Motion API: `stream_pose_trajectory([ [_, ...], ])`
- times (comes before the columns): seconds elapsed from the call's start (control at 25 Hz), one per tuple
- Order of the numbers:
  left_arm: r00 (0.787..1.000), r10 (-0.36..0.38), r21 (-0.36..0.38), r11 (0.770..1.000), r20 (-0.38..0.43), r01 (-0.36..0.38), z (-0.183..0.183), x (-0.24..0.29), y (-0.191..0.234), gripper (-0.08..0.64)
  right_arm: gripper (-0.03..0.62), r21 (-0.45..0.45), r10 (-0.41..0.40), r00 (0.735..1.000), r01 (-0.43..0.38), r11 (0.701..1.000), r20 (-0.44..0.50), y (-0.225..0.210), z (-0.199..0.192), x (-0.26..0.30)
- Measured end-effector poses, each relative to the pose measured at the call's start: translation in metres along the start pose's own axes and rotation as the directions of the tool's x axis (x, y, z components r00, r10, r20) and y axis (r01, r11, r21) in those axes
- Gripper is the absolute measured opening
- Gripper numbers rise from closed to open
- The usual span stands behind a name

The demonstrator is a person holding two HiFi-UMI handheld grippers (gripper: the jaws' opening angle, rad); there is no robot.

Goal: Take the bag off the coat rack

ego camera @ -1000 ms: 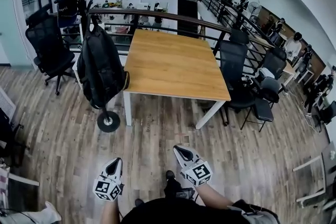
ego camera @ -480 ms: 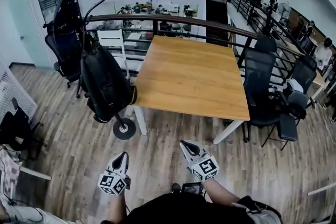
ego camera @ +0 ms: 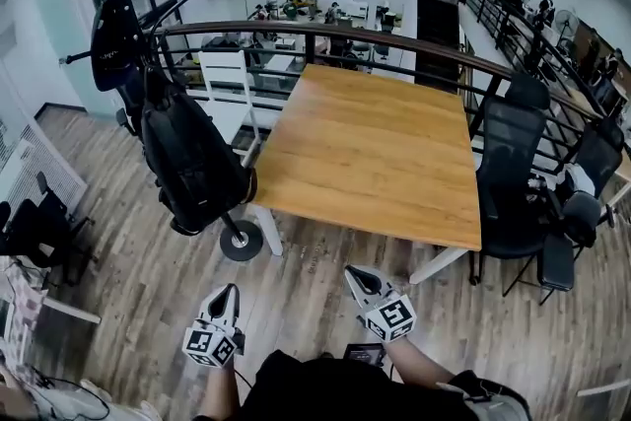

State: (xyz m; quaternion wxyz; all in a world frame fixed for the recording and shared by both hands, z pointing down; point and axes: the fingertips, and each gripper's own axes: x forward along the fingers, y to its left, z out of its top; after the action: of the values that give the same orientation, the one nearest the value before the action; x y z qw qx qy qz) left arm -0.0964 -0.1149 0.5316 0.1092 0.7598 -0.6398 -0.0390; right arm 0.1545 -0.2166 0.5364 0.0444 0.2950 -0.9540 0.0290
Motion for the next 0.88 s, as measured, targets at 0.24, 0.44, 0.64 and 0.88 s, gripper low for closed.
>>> stream_pose_trajectory([
  [0.24, 0.999, 0.041, -0.006, 0.999, -0.018, -0.041, -0.007, 0.018, 0.016, 0.015, 0.032, 0.041, 0.031, 0.999, -0.03, 0.999, -0.03, -0.013, -0.017, 0.026],
  [0.44, 0.998, 0.068, -0.032, 0.997, 0.014, -0.067, -0.006, 0.05, 0.046, 0.015, 0.032, 0.034, 0.046, 0.997, -0.044, 0.998, -0.063, -0.035, -0.023, 0.063],
  [0.64, 0.995, 0.09, -0.019, 0.996, 0.033, -0.09, 0.003, 0.086, 0.077, 0.015, 0.032, 0.01, 0.072, 0.992, -0.071, 0.997, -0.103, -0.057, -0.015, 0.104],
  [0.88, 0.988, 0.141, -0.014, 0.99, 0.055, -0.141, 0.014, 0.116, 0.124, 0.015, 0.032, -0.015, 0.1, 0.989, -0.102, 0.995, -0.11, -0.082, -0.001, 0.178],
])
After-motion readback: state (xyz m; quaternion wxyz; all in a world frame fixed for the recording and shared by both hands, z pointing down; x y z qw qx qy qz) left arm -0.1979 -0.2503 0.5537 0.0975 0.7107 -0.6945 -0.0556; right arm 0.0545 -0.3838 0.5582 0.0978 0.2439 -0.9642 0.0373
